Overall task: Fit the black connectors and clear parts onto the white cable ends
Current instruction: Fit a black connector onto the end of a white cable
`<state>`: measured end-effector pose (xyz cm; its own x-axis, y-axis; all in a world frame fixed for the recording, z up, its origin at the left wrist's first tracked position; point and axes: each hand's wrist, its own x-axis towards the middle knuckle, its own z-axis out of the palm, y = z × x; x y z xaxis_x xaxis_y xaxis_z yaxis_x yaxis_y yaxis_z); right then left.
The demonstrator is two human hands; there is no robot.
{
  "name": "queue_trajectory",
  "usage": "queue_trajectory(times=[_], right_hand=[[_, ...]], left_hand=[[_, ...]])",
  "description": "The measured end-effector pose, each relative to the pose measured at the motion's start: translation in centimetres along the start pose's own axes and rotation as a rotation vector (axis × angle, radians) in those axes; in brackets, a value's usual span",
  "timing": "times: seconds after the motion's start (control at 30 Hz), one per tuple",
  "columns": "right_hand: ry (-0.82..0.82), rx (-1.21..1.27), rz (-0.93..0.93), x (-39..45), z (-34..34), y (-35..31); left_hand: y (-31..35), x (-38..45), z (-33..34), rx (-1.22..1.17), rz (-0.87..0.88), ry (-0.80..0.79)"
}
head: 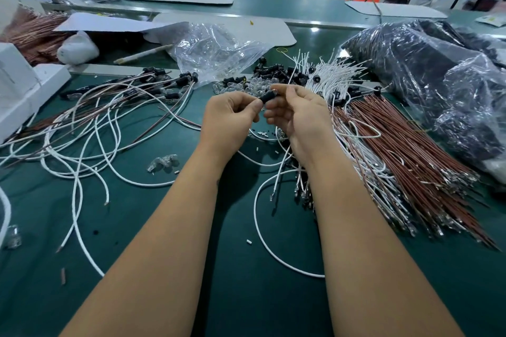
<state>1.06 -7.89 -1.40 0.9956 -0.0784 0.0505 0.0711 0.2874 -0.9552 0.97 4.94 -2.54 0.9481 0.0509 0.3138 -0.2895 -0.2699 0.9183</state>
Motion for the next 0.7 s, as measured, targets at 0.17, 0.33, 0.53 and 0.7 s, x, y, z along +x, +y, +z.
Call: queue_trajectory(times=[0.17, 0.33, 0.53, 0.7], right_hand=[[-0.012, -0.120, -0.067, -0.3, 0.1, 0.0], [0.018, -0.312, -0.203, -0.2, 0.3, 0.2], [0.016, -0.298, -0.271, -0.2, 0.8, 0.1], [0.132, -0.189, -0.262, -0.4, 1.1, 0.1]], left_hand=[[0.0, 0.1, -0.2, 0.000, -0.009, 0.006], [0.2, 0.2, -0.6, -0.008, 0.013, 0.004], [0.5, 0.3, -1.0, -0.011, 0.070, 0.012], [0.0, 0.4, -2.3, 0.280, 0.176, -0.006]])
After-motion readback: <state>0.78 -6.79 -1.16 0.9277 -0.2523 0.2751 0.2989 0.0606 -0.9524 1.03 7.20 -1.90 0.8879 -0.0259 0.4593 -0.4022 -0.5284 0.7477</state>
